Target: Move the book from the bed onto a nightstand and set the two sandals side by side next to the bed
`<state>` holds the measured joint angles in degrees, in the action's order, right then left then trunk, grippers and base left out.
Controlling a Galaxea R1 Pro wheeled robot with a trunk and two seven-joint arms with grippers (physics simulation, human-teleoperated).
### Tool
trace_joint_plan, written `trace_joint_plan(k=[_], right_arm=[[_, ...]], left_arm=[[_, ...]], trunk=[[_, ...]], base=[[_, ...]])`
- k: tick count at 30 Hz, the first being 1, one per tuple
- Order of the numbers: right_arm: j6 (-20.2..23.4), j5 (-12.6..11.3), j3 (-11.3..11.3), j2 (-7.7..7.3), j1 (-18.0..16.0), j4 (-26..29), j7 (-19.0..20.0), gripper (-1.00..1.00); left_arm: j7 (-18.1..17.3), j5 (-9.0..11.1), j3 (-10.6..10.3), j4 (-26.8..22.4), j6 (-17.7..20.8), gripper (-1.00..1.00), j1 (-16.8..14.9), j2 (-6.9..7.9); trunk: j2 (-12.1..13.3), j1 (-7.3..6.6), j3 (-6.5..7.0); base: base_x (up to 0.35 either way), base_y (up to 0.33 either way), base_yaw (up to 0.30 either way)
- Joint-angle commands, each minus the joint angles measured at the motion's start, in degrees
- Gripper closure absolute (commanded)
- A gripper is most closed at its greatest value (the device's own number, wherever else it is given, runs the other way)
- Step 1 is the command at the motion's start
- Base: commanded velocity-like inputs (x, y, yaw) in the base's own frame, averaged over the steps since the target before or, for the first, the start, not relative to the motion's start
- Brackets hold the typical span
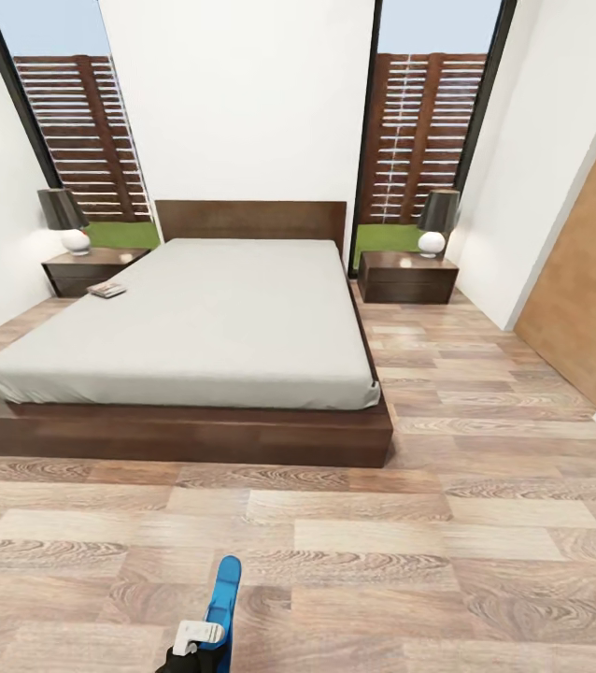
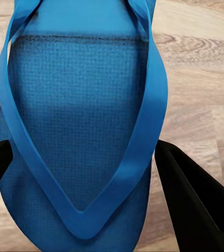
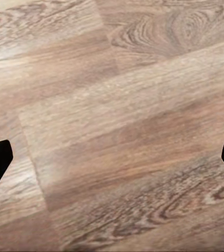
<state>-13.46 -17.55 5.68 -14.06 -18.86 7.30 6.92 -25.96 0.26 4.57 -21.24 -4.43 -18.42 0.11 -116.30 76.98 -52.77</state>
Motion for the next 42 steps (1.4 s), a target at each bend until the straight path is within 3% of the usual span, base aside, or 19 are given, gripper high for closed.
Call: trace_joint_plan(k=[1, 12, 21, 33, 42], right_arm=[[-0.2, -0.3, 0.5, 0.00, 0.0, -0.1, 0.5, -1.00], [1.1, -0.4, 0.7, 0.00, 0.0, -0.2, 0.1, -1.00], [9.3, -0.3, 0.6, -0.08, 0.0, -0.1, 0.3, -1.00], [9.3, -0.3, 0.6, 0.00, 0.0, -0.1, 0.2, -1.00], [9.2, -0.3, 0.5, 0.00, 0.0, -0.1, 0.2, -1.00]], left_arm=[[-0.4, 0.0, 0.4, 0.1, -0.1, 1.00, 0.0, -0.03], [-0.4, 0.1, 0.4, 0.1, -0.1, 1.00, 0.0, -0.03], [-0.4, 0.0, 0.4, 0.1, -0.1, 1.00, 0.0, -0.03], [-0.4, 0.0, 0.4, 0.1, -0.1, 1.00, 0.0, -0.03], [-0.4, 0.0, 0.3, 0.1, -0.1, 1.00, 0.0, -0.03]], trunk=[[0.0, -0.04, -0.04], [0.0, -0.04, -0.04], [0.0, -0.04, -0.04], [0.0, -0.04, -0.04], [0.0, -0.04, -0.04]], base=[[-0.240, 0.000, 0.000], [-0.039, 0.000, 0.000], [-0.164, 0.000, 0.000], [-0.075, 0.000, 0.000], [-0.276, 0.000, 0.000]])
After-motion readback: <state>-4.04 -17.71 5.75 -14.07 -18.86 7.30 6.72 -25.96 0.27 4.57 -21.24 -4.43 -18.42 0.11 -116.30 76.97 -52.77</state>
